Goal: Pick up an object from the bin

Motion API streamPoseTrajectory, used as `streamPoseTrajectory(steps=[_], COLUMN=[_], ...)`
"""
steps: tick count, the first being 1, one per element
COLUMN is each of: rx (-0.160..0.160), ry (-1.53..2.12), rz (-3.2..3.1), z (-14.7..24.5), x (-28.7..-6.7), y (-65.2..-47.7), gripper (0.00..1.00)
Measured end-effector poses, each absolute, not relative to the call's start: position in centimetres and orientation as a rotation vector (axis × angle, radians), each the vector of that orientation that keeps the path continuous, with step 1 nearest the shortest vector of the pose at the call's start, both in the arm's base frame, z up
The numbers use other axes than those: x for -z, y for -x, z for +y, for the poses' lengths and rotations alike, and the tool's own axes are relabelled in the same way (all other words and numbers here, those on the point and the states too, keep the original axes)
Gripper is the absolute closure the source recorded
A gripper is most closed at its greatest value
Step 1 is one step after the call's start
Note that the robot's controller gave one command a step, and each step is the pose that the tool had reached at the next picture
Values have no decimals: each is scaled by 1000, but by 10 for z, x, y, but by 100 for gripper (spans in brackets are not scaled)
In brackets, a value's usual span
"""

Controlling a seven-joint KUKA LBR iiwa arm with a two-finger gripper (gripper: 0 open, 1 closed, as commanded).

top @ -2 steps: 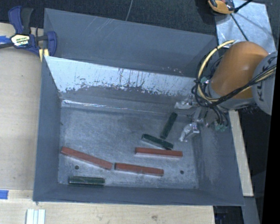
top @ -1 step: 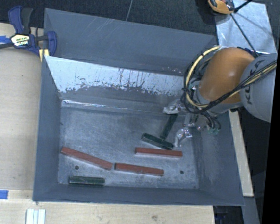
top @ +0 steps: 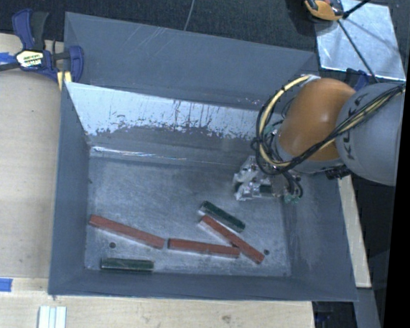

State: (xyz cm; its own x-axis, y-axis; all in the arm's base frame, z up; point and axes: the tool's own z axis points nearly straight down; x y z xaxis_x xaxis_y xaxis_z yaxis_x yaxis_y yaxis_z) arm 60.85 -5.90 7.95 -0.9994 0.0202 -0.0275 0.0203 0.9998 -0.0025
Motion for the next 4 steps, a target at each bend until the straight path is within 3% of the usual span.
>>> streamPoseTrajectory(steps=[2, 3, 4], rx=[4, 3, 6], ry=[-32, 240, 508], rz=[3117, 3123, 3091], z=[-59, -40, -87], x=[-82, -108, -263], y=[-607, -601, -594], gripper=[100, 100, 100])
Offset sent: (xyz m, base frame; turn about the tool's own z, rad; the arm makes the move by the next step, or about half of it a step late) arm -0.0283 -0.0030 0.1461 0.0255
